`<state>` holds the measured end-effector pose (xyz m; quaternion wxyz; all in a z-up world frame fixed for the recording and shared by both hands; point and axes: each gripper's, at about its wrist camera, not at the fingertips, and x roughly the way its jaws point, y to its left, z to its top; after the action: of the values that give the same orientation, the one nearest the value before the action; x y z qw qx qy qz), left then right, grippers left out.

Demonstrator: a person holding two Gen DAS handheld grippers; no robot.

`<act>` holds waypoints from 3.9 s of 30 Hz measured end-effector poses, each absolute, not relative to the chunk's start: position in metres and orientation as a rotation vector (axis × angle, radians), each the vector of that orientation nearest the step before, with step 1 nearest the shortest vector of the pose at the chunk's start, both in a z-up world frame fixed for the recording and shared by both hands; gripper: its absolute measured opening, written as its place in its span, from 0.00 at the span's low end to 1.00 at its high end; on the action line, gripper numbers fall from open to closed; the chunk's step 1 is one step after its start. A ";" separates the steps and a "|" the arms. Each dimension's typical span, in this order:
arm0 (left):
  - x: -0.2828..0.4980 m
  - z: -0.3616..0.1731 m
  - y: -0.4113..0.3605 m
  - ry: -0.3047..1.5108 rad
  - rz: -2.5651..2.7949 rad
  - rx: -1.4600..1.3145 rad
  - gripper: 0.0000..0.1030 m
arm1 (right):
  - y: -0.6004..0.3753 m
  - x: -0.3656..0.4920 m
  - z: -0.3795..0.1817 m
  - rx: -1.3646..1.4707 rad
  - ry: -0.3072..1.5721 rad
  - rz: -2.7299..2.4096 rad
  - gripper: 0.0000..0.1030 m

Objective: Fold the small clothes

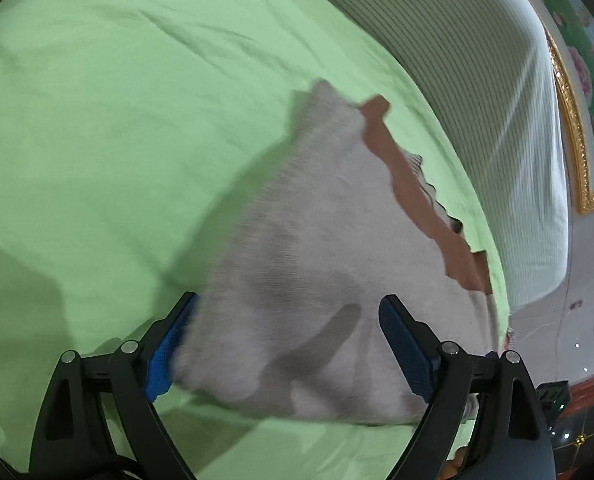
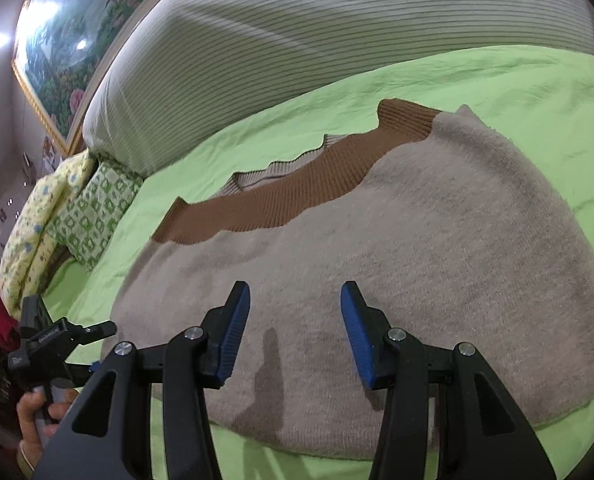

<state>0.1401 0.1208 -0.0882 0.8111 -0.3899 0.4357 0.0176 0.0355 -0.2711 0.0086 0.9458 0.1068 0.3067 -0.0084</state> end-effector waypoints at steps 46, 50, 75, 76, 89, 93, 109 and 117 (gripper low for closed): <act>0.154 0.000 -0.163 0.921 -0.798 -0.219 0.34 | -0.400 0.006 0.013 0.880 0.544 0.214 0.45; 0.141 0.011 -0.108 0.882 -0.706 -0.300 0.54 | -0.374 0.022 0.026 0.749 0.608 0.198 0.57; 0.193 -0.070 -0.006 1.063 -0.445 -0.592 0.73 | -0.302 0.136 0.042 0.159 0.929 0.096 0.71; 0.199 -0.072 -0.013 1.063 -0.442 -0.591 0.73 | -0.302 0.133 0.048 0.138 0.898 0.081 0.72; 0.225 -0.069 -0.037 1.072 -0.428 -0.564 0.77 | -0.306 0.152 0.032 0.150 1.022 0.181 0.35; 0.229 -0.052 -0.048 1.059 -0.424 -0.509 0.73 | -0.302 0.145 0.049 0.176 0.965 0.172 0.21; 0.231 -0.036 -0.084 1.068 -0.438 -0.378 0.75 | -0.374 0.086 0.052 0.222 0.793 -0.025 0.34; 0.249 -0.042 -0.063 1.105 -0.441 -0.470 0.78 | -0.375 0.081 0.074 0.148 0.730 -0.077 0.86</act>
<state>0.2487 -0.0635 -0.0424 0.8022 -0.2193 0.5158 -0.2057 0.0807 -0.3751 0.0742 0.9308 0.0722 0.3565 -0.0374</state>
